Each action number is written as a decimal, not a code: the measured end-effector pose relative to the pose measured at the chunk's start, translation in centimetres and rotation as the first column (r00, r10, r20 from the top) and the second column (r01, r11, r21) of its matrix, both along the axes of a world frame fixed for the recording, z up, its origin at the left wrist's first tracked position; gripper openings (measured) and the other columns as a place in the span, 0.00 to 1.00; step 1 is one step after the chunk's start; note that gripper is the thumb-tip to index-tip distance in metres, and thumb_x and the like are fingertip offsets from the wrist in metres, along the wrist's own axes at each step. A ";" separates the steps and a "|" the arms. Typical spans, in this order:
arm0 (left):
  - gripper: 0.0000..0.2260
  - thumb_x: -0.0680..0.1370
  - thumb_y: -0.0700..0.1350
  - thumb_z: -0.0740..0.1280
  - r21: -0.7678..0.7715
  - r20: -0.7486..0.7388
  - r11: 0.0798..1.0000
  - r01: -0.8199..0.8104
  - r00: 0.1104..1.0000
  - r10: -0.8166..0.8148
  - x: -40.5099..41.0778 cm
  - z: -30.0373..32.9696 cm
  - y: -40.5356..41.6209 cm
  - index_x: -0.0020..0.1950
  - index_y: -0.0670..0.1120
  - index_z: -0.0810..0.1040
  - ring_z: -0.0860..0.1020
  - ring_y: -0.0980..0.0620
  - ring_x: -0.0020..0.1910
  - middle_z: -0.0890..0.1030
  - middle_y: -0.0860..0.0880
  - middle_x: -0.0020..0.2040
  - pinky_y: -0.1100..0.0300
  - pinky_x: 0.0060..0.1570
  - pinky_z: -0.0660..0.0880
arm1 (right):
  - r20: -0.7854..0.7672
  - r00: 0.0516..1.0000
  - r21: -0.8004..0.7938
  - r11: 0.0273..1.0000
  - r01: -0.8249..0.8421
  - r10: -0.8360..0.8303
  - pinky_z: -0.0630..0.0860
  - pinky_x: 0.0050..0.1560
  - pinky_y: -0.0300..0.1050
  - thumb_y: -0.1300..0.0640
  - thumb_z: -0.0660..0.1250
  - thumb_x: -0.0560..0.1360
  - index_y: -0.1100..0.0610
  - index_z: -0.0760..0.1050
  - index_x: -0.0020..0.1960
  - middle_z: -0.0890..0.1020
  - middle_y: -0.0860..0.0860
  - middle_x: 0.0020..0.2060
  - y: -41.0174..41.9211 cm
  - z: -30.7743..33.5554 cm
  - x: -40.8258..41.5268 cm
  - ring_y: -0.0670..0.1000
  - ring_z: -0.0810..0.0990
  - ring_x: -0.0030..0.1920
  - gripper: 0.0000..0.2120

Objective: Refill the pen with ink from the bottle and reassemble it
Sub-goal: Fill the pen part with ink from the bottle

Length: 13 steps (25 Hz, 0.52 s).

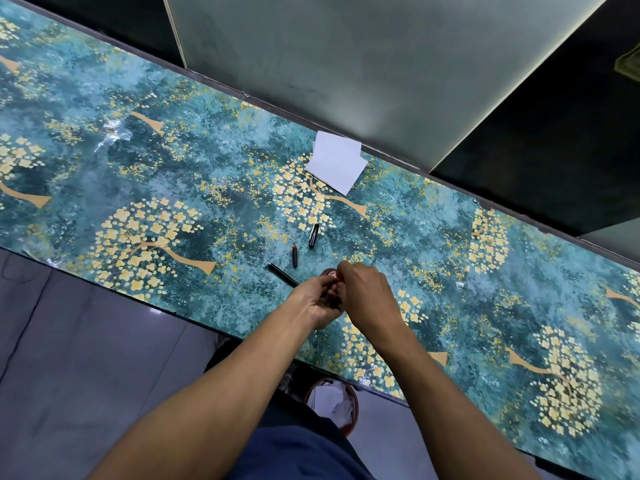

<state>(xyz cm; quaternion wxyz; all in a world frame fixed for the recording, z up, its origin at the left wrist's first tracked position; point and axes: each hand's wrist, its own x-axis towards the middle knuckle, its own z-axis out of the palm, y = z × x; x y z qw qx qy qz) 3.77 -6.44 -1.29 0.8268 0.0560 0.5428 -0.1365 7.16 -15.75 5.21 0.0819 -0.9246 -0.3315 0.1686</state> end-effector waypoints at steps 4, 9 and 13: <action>0.12 0.79 0.38 0.66 0.005 -0.004 1.000 0.003 1.000 -0.003 0.0 0.0 0.1 0.35 0.42 0.72 0.67 0.56 0.15 0.70 0.48 0.20 0.67 0.24 0.73 | 0.068 0.997 -0.025 0.999 0.024 -0.023 0.62 0.36 0.48 0.61 0.62 0.79 0.59 0.74 0.49 0.81 0.59 0.45 0.4 -0.1 -0.4 0.63 0.79 0.44 0.03; 0.11 0.78 0.38 0.68 -0.017 0.002 1.000 -0.021 1.000 0.021 -0.1 -0.2 0.0 0.35 0.43 0.74 0.67 0.56 0.16 0.71 0.48 0.22 0.67 0.26 0.73 | 0.113 0.992 -0.064 0.996 0.064 -0.057 0.63 0.36 0.48 0.58 0.61 0.81 0.60 0.75 0.50 0.81 0.59 0.45 0.8 -0.3 -0.5 0.62 0.80 0.44 0.06; 0.12 0.78 0.37 0.68 -0.021 0.000 1.000 -0.016 1.000 0.016 0.0 -0.1 0.3 0.35 0.42 0.73 0.67 0.57 0.17 0.71 0.49 0.22 0.66 0.31 0.72 | 0.080 0.996 -0.017 0.999 0.044 -0.043 0.62 0.36 0.47 0.59 0.63 0.80 0.59 0.74 0.49 0.81 0.57 0.45 0.5 -0.4 -0.3 0.59 0.76 0.40 0.04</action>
